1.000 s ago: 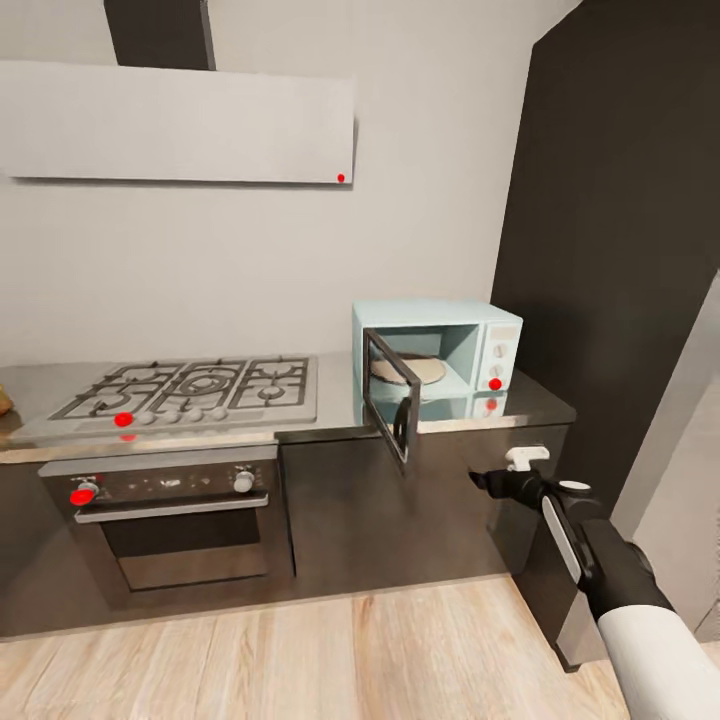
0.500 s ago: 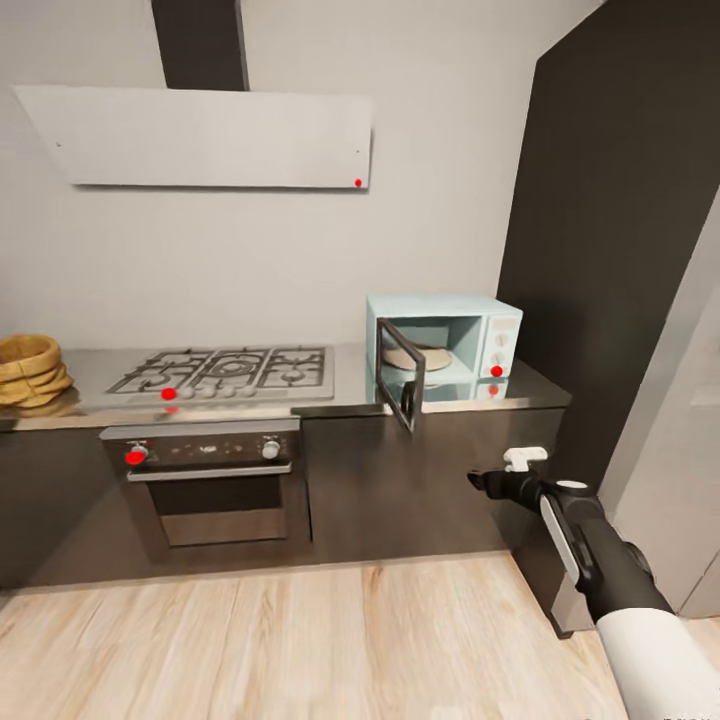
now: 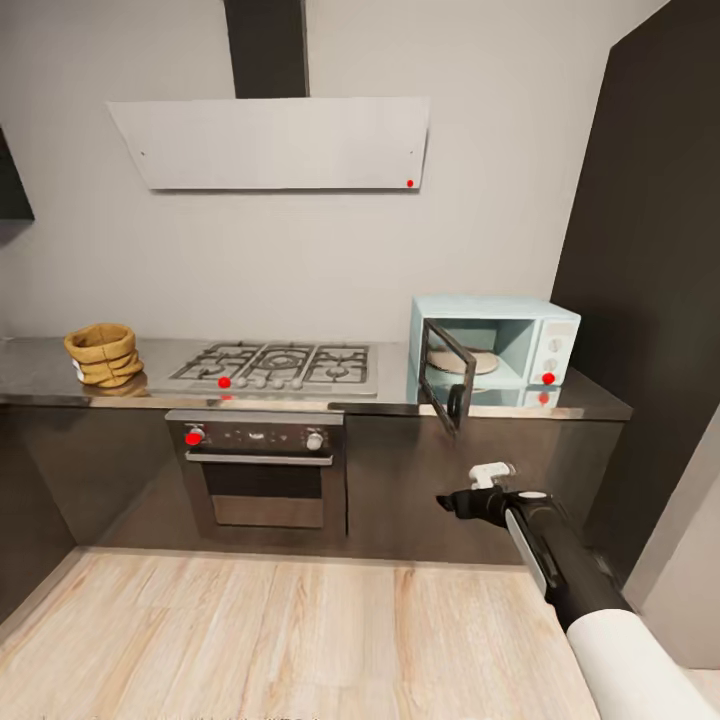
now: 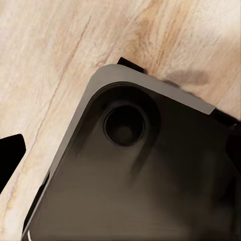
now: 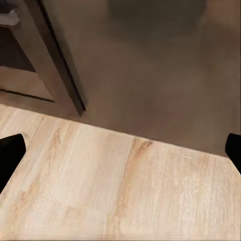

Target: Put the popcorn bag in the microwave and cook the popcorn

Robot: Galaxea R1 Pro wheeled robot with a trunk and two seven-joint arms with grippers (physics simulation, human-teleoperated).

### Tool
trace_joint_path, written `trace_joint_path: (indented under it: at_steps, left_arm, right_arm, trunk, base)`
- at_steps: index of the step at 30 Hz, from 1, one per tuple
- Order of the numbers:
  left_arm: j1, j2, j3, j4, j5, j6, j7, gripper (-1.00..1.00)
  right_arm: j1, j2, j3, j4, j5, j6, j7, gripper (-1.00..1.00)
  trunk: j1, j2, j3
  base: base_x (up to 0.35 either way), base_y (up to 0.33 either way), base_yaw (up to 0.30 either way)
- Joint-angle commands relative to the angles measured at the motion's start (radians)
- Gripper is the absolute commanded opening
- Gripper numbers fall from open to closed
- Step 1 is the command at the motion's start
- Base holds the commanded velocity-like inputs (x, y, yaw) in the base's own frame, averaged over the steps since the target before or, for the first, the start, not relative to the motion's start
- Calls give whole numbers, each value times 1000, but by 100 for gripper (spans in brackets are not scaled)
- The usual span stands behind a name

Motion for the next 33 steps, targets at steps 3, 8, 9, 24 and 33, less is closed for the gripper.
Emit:
trace_joint_path:
  at_steps: [3,8,9,24,33]
  left_arm:
    - [0,0,1,-1,1,-1,1,100]
    - [0,0,1,-2,2,-1,1,100]
    - [0,0,1,-2,2,-1,1,100]
    - [0,9,2,0,4,1,2,100]
    - [0,7,1,0,4,1,3,100]
  right_arm:
    - [0,15,6,12,3,3,4,100]
    - [0,18,8,18,3,3,4,100]
    - [0,18,9,18,3,3,4,100]
    - [0,19,9,19,3,3,4,100]
    - [0,19,9,21,4,4,4,100]
  trunk:
    - [0,-1,-1]
    - [0,-1,-1]
    - [0,-1,-1]
    - [0,-1,-1]
    - [0,-1,-1]
  base:
    - [0,0,286]
    - [0,0,286]
    - [0,0,286]
    - [0,0,286]
    - [0,0,286]
